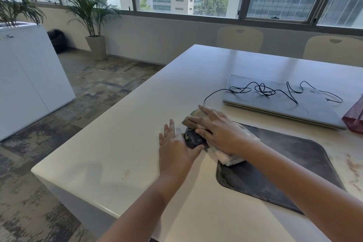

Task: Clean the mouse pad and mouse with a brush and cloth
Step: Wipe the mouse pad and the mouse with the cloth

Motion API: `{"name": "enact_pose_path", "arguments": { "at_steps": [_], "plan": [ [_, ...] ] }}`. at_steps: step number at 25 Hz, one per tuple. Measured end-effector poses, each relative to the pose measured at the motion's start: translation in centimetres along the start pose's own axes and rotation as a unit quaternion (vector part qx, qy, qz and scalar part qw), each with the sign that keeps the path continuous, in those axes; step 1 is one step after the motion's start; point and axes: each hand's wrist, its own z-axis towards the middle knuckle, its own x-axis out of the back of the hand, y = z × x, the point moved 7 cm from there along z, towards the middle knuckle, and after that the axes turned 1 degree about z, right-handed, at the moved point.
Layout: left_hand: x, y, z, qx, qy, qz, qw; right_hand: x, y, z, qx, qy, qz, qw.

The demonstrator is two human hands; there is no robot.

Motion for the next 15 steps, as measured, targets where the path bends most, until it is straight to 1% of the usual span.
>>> {"name": "enact_pose_path", "arguments": {
  "at_steps": [4, 8, 11, 13, 15],
  "plan": [
    [-0.1, 0.0, 0.1, 0.002, 0.001, 0.004, 1.000, -0.2, -0.2, -0.3, 0.004, 0.039, 0.000, 0.999],
    [-0.2, 0.0, 0.2, 0.004, 0.007, 0.004, 1.000, 0.1, -0.8, -0.7, 0.018, 0.049, -0.043, 0.998],
    [-0.1, 0.0, 0.1, 0.003, 0.013, -0.005, 1.000, -0.1, -1.4, -1.1, 0.045, 0.055, -0.074, 0.995],
    [-0.2, 0.1, 0.1, -0.001, 0.015, 0.002, 1.000, 0.3, -1.5, -0.9, 0.071, 0.054, -0.061, 0.994],
    [-0.1, 0.0, 0.1, -0.001, 0.018, 0.010, 1.000, 1.4, -1.4, -0.1, 0.095, 0.070, -0.017, 0.993]
  ]
}}
